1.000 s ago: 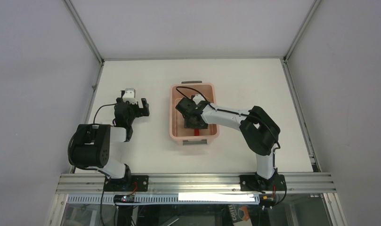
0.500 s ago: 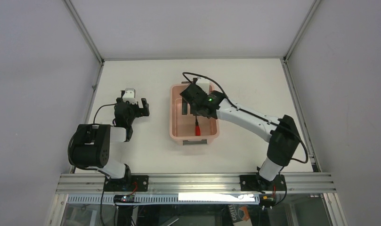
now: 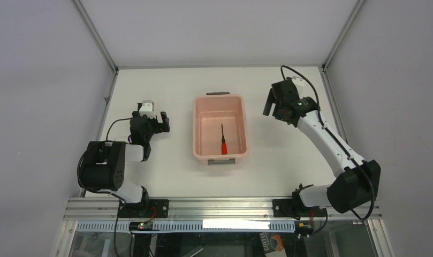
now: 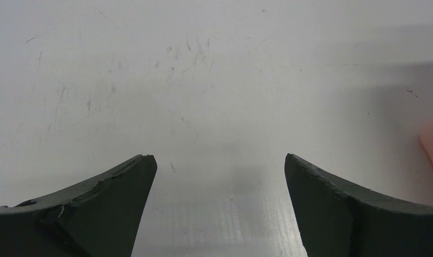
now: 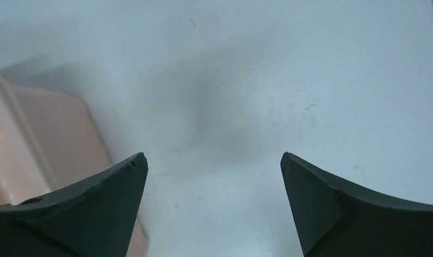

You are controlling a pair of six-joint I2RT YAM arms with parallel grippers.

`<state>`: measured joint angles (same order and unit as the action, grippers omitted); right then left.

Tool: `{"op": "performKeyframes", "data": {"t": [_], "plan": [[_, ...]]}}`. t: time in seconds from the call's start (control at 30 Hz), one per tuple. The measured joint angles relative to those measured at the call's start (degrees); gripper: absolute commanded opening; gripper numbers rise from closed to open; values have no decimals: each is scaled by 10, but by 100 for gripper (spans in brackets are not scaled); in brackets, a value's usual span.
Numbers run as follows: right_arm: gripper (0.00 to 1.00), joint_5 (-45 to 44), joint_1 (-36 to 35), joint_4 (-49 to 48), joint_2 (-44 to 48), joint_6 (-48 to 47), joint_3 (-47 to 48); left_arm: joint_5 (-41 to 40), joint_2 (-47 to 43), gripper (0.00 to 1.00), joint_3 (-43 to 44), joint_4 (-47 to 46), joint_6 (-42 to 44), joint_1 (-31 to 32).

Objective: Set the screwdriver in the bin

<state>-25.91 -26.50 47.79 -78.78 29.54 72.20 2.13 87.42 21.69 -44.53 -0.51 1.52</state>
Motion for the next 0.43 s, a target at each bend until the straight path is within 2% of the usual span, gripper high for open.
{"op": "performKeyframes", "data": {"t": [0.17, 0.43], "plan": [[99, 5, 77, -7, 68, -34, -60, 0, 0, 99, 0, 0, 0, 0], [99, 4, 90, -30, 127, -63, -108, 0, 0, 99, 0, 0, 0, 0]]}}
